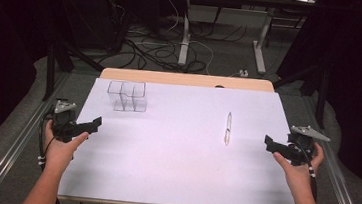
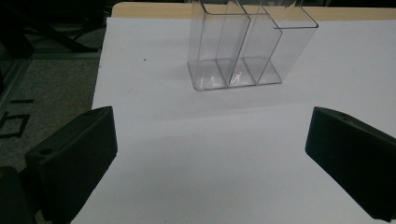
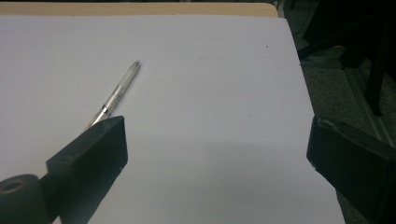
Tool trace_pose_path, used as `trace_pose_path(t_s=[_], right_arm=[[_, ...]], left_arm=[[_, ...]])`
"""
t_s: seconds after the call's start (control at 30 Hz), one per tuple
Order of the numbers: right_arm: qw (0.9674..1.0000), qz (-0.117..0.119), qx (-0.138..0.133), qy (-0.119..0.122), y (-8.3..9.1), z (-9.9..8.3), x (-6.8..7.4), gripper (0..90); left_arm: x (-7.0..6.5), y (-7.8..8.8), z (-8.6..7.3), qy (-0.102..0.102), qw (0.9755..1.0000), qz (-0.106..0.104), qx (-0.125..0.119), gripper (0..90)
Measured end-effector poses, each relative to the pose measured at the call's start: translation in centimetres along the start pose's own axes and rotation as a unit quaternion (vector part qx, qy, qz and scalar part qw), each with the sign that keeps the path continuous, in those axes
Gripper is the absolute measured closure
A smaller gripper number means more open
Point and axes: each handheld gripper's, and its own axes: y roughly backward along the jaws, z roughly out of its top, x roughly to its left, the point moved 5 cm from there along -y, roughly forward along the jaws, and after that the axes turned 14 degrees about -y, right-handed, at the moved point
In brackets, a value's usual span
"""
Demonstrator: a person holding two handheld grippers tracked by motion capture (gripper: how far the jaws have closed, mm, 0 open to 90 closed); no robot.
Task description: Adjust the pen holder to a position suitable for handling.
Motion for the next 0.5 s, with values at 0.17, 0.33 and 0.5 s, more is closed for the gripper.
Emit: trace_pose_path(t_s=[0.17, 0.33, 0.5], right_arm=[[0.9999, -0.004, 0.004, 0.015, -0.1, -0.4, 0.0, 6.6], [0.9999, -0.002, 0.008, 0.011, -0.2, -0.5, 0.3, 7.7], [0.9998, -0.001, 0.004, 0.018, -0.5, -0.5, 0.7, 10.6]], left_arm=[[-0.1, -0.3, 0.6, -0.005, 1.0, 0.006, -0.001, 4.1], [-0.2, -0.6, 1.3, -0.004, 1.0, 0.004, 0.002, 8.2], [-0.4, -0.7, 2.3, -0.012, 0.9999, 0.004, -0.005, 16.0]])
